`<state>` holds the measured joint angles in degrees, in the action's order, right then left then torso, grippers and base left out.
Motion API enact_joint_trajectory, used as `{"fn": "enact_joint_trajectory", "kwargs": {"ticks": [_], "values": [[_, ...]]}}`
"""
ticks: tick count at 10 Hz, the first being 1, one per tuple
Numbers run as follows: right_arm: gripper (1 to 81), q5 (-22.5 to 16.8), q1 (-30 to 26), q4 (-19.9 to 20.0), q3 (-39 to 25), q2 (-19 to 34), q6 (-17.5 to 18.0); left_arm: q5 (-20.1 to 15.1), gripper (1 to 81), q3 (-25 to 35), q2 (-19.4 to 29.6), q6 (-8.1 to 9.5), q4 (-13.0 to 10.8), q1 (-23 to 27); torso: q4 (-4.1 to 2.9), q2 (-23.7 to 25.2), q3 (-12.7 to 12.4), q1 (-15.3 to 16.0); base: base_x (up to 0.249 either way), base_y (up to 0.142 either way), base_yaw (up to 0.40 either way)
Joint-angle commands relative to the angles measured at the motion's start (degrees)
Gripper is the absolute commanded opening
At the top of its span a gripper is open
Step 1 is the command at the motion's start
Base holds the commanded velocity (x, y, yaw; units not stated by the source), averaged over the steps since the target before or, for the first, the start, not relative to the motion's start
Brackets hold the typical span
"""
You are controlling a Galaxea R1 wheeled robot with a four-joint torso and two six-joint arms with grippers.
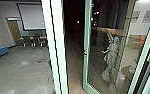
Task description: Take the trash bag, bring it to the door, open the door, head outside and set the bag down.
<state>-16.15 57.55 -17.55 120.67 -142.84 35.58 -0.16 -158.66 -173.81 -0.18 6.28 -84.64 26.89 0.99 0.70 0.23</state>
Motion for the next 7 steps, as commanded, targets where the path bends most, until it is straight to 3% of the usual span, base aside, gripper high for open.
{"fn": "enact_joint_trajectory", "kwargs": {"ticks": [1,3,4,7], "values": [[81.1,0.42,6.91,1.56,-6.42,-0.54,-0.52,-3.01,1.0,-0.25,0.13,-0.52,-0.13,3.03,0.00,0.00,0.00,0.00,0.000,0.000,0.000],[81.1,0.77,12.71,0.77,-6.17,-3.18,-2.09,-3.01,1.0,-0.25,0.04,-0.61,-0.83,3.12,0.00,0.00,-0.02,-0.02,0.000,0.000,0.000],[81.1,2.86,15.61,0.86,-5.29,-4.75,-5.32,-3.01,1.0,-0.34,0.13,-0.70,-0.83,3.29,0.00,0.02,-0.04,-0.02,0.000,0.000,0.000],[81.1,10.18,22.91,2.70,6.58,-13.64,-13.70,-3.18,1.0,-0.34,0.22,-0.70,-1.88,3.64,0.00,0.05,-0.06,-0.07,0.000,0.000,0.000]]}}
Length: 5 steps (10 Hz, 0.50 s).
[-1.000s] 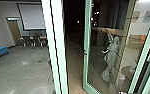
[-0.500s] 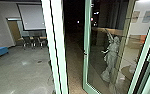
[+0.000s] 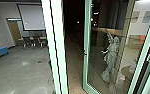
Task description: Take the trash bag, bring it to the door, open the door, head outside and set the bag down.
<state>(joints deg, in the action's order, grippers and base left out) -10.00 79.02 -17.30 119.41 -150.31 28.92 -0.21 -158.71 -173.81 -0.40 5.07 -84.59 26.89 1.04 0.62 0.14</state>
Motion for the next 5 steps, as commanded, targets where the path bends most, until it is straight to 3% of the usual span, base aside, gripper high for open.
{"fn": "enact_joint_trajectory", "kwargs": {"ticks": [1,3,4,5], "values": [[81.1,5.24,2.76,4.80,13.61,-9.67,-11.49,-3.13,1.0,-0.29,0.22,-0.48,-0.76,3.51,0.00,0.00,0.00,0.00,0.000,0.000,0.000],[81.1,6.74,3.91,12.73,21.91,-14.52,-20.92,-3.13,1.0,-0.29,0.30,-0.48,-0.68,3.60,0.00,0.02,0.00,-0.02,0.000,0.000,0.000],[81.1,7.10,3.65,14.22,23.40,-15.31,-21.97,-3.13,1.0,-0.29,0.22,-0.48,-0.50,3.60,0.00,0.02,-0.02,-0.04,0.000,0.000,0.000],[81.1,7.01,3.48,12.91,22.97,-15.40,-22.76,-3.04,1.0,-0.29,0.13,-0.48,-0.41,3.60,0.00,0.04,-0.02,-0.04,0.000,0.000,0.000]]}}
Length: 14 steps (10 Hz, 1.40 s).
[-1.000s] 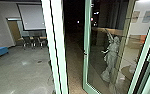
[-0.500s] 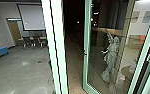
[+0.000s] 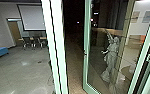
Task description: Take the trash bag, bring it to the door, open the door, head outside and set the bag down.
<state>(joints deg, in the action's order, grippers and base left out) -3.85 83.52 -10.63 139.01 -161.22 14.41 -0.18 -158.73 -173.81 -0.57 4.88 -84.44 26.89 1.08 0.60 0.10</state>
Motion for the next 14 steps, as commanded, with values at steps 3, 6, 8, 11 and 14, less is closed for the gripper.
{"fn": "enact_joint_trajectory", "kwargs": {"ticks": [3,6,8,11,14], "values": [[81.1,0.34,-0.67,5.45,7.04,-7.64,-8.25,-3.07,1.0,-0.26,-0.22,-0.13,-0.04,3.80,0.00,0.02,0.00,0.00,0.000,0.000,0.000],[81.1,0.16,-0.32,5.44,11.97,-10.11,-8.43,-3.07,1.0,-0.26,-0.39,-0.30,-0.39,3.80,0.00,0.02,-0.02,-0.02,0.000,0.000,0.000],[81.1,0.69,-0.14,5.97,12.06,-10.64,-8.26,-3.07,1.0,-0.35,-0.48,-0.31,-0.57,4.06,0.00,0.02,-0.02,-0.02,0.000,0.000,0.000],[81.1,0.86,-0.58,6.06,12.94,-11.17,-8.08,-3.07,1.0,-0.61,-0.57,-0.39,-0.75,4.24,0.00,0.02,-0.02,-0.02,0.000,0.000,0.000],[81.1,0.86,-0.58,6.24,12.33,-11.43,-7.91,-3.07,1.0,-0.61,-0.57,-0.31,-0.75,4.24,-4.39,0.02,1.90,-0.02,0.000,0.000,0.000]]}}
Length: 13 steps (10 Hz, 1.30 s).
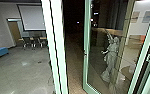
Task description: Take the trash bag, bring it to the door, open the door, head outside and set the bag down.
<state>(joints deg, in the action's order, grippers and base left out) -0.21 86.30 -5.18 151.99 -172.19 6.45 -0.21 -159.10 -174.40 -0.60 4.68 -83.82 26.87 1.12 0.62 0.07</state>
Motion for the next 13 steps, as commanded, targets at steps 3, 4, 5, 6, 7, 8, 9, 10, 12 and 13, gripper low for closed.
{"fn": "enact_joint_trajectory", "kwargs": {"ticks": [3,4,5,6,7,8,9,10,12,13], "values": [[81.1,-2.78,-3.36,0.70,-0.74,-0.46,0.06,-3.04,1.0,-0.25,0.01,-0.28,-0.55,3.62,-6.70,0.00,2.98,0.00,0.000,0.000,0.000],[81.1,-2.78,-3.36,0.61,-0.74,-0.55,-0.03,-3.04,1.0,-0.25,0.01,-0.28,-0.55,3.62,-8.35,0.00,3.55,0.00,0.000,0.000,0.000],[81.1,-2.78,-3.36,0.62,-0.74,-0.46,-0.03,-3.04,1.0,-0.25,0.01,-0.28,-0.55,3.62,-5.05,0.00,1.93,0.00,0.000,0.000,0.000],[81.1,-2.78,-3.36,0.35,-0.74,-0.46,-0.12,-3.04,1.0,-0.25,0.01,-0.28,-0.55,3.62,-6.76,-0.02,2.17,0.02,0.000,0.000,0.000],[81.1,-2.78,-3.36,0.26,-0.74,-0.46,-0.30,-3.04,1.0,-0.25,-0.07,-0.28,-0.55,3.62,-7.59,-0.02,2.34,0.02,0.000,0.000,0.000],[81.1,-2.78,-3.45,0.43,-0.74,-0.46,-0.30,-3.04,1.0,-0.25,-0.08,-0.28,-0.55,3.62,-7.69,-0.02,2.36,0.02,0.000,0.000,0.000],[81.1,-2.78,-3.45,0.70,-0.74,-0.46,-0.30,-3.13,1.0,-0.25,-0.08,-0.28,-0.55,3.62,-7.67,-0.02,2.38,0.02,0.000,0.000,0.000],[81.1,-2.78,-3.54,0.79,-0.74,-0.55,0.06,-3.04,1.0,-0.25,-0.08,-0.28,-0.55,3.62,-9.53,-0.02,2.38,0.00,0.000,0.000,0.000],[81.1,-2.78,-3.46,0.79,-0.92,-0.63,-0.03,-3.13,1.0,-0.25,-0.08,-0.28,-0.55,3.61,-13.73,-0.02,2.38,0.00,0.000,0.000,0.000],[81.1,-2.78,-3.54,0.79,-0.92,-0.63,-0.03,-3.05,1.0,-0.25,-0.08,-0.28,-0.55,3.62,-14.83,-0.02,2.38,0.00,0.000,0.000,0.000]]}}
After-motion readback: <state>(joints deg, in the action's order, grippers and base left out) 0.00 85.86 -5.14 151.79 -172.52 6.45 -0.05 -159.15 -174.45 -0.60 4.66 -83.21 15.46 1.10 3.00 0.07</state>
